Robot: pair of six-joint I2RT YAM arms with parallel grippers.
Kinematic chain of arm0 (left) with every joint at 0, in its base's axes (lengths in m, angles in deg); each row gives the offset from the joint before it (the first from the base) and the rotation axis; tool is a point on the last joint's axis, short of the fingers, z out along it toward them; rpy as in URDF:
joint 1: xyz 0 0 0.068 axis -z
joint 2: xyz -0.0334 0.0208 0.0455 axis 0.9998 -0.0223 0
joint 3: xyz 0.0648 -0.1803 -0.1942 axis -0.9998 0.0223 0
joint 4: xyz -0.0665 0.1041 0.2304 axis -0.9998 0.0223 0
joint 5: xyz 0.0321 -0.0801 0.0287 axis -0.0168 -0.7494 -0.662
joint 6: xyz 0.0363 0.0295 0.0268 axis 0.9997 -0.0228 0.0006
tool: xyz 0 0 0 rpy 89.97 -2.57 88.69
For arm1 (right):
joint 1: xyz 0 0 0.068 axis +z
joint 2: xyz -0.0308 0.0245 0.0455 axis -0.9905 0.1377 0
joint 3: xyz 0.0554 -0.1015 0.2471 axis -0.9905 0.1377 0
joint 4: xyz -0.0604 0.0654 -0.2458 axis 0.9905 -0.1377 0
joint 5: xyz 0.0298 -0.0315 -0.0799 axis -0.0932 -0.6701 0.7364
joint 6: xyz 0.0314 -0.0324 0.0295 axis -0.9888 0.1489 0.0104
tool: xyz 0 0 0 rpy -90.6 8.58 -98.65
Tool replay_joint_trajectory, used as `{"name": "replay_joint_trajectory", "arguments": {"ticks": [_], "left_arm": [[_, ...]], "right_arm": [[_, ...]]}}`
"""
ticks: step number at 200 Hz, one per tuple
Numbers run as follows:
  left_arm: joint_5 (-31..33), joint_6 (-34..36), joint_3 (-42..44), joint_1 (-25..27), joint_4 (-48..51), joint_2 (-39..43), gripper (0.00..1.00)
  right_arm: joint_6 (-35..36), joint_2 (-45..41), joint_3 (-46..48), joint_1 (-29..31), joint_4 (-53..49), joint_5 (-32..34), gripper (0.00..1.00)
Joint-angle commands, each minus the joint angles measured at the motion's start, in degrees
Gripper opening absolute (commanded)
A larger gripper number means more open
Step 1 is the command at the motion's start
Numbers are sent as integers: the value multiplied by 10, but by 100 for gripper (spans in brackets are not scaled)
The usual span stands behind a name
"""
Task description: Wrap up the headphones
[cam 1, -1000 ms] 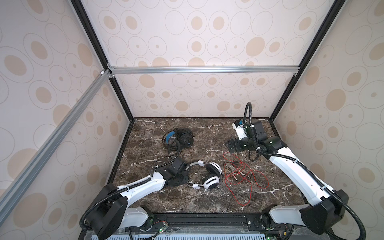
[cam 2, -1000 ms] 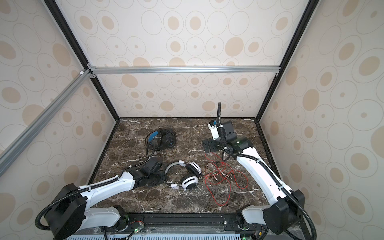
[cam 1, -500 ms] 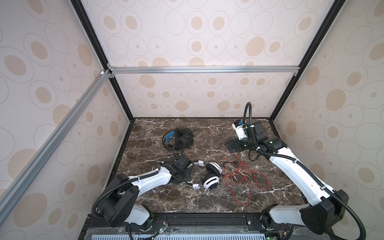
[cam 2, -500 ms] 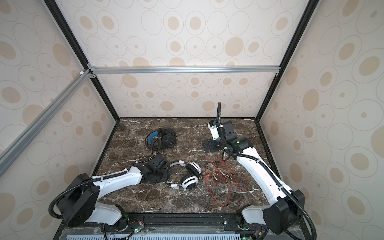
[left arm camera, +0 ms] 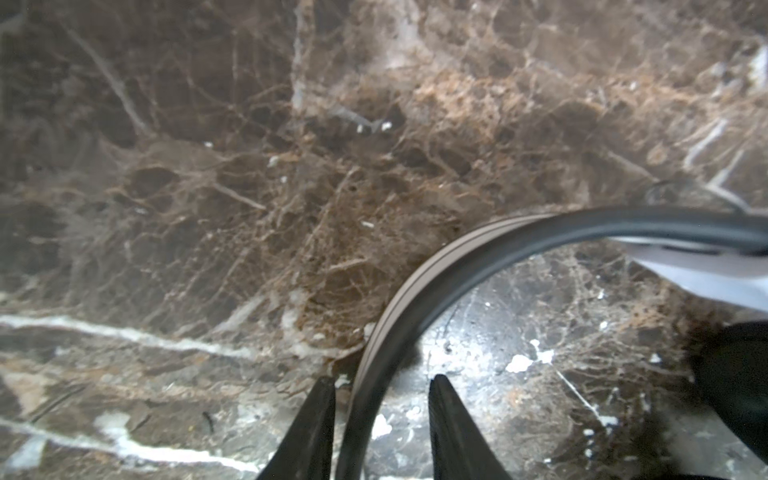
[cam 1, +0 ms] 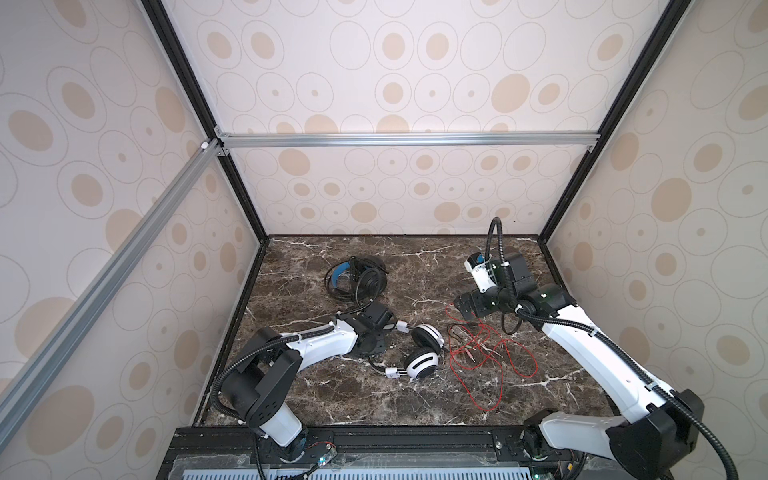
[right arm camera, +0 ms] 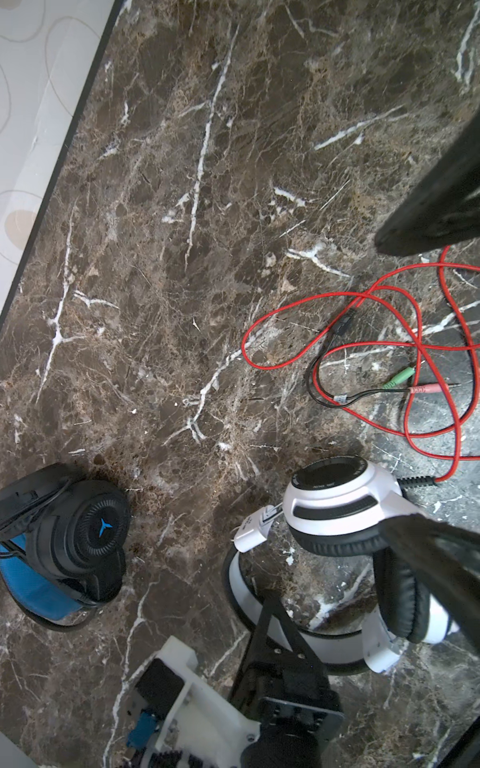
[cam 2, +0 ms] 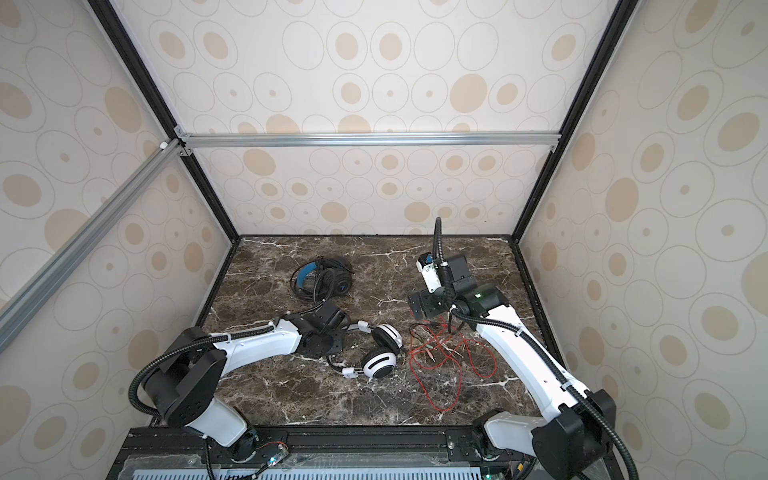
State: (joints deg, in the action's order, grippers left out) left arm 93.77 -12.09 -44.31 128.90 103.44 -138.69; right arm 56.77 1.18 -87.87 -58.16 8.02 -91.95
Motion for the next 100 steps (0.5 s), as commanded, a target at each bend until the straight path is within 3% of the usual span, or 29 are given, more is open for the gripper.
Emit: {"name": "replay_joint_trajectory", "arguments": {"ticks": [1, 30, 77, 100], "left_arm": [[20, -10, -11, 0, 26, -7, 32], [32, -7, -12, 3, 39, -18, 25], [31, 28, 9, 2, -2, -24, 22], [23, 60, 15, 2, -21, -22, 12]], "right_arm": [[11, -26, 17, -4, -4, -17, 100], [-2, -37, 20, -4, -3, -42, 100], [-3, -33, 3, -3, -13, -12, 100], [5, -14, -29, -4, -32, 13, 100]]}}
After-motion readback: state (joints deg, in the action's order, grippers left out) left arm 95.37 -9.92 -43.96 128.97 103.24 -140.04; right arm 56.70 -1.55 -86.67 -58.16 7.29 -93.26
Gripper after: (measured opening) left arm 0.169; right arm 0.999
